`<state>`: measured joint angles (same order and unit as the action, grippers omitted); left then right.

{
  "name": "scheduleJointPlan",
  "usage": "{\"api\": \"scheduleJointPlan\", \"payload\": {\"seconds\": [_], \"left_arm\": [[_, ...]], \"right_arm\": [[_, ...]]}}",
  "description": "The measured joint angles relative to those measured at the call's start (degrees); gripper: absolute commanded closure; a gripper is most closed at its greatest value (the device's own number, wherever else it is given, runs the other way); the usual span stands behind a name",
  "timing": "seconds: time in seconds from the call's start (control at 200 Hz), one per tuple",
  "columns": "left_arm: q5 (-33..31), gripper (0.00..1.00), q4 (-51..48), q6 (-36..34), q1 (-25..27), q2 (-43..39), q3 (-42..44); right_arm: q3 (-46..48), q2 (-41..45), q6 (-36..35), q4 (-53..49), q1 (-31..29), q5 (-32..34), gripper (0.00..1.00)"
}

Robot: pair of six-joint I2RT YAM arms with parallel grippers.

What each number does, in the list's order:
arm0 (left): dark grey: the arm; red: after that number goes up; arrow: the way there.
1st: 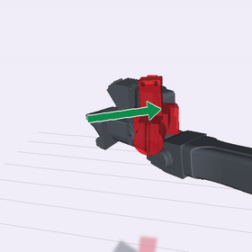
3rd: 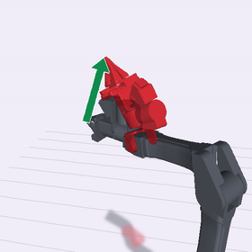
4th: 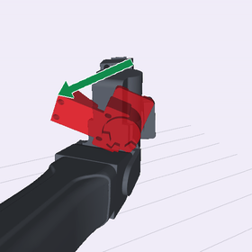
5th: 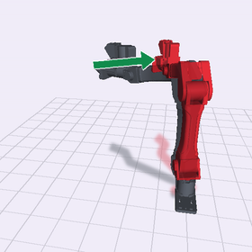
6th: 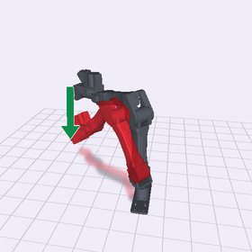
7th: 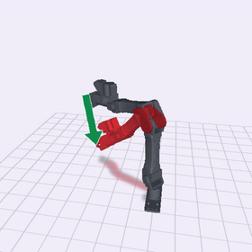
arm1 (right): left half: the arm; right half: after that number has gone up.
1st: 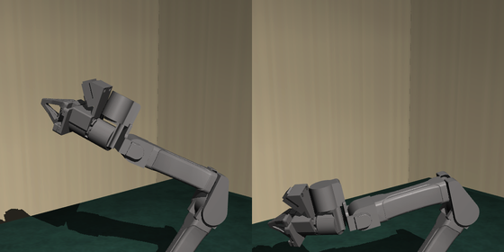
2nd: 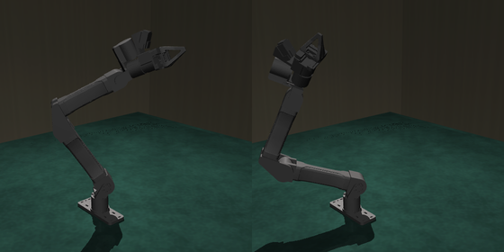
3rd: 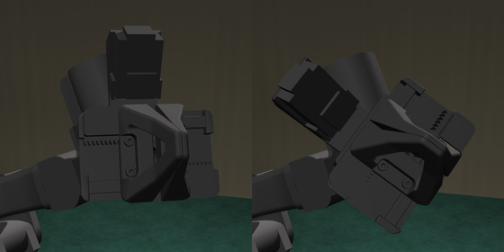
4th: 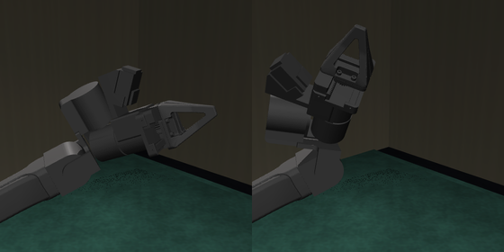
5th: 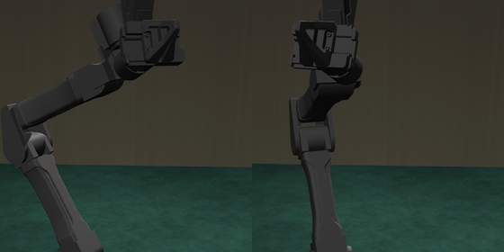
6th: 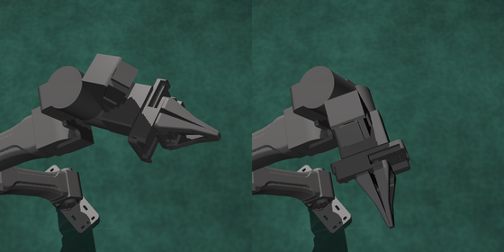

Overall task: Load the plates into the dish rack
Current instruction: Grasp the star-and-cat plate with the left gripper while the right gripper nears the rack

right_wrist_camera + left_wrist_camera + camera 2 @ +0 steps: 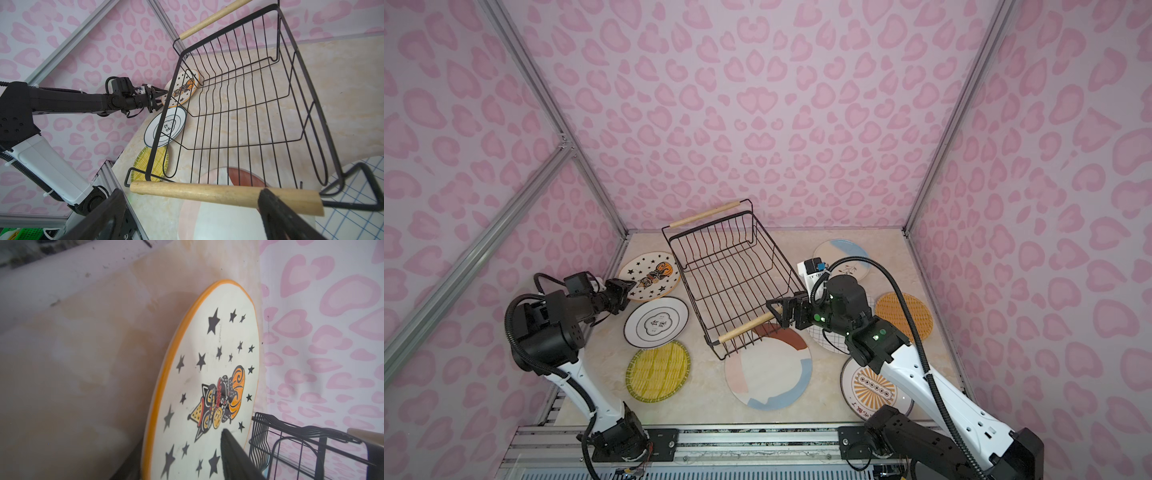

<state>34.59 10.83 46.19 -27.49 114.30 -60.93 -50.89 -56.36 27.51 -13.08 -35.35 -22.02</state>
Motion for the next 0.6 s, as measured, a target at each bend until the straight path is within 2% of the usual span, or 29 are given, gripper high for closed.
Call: {"api": "scheduleJointPlan", "payload": {"seconds": [0.325,0.585,0.6], "left_arm": [[-0.2,0.53,6.6,5.7,2.9,1.3,1.6],[0.8,0.63,11.8,10.7,3.5,2.2,3.9],[0.8,0.67,12.0,11.0,3.5,2.3,4.0]], "right_arm": [[1.1,1.2,0.9,0.1,-0.2,0.6,0.00],[2.0,2.0,1.4,0.4,-0.1,1.0,0.00],[2.0,2.0,1.4,0.4,-0.1,1.0,0.00]]}}
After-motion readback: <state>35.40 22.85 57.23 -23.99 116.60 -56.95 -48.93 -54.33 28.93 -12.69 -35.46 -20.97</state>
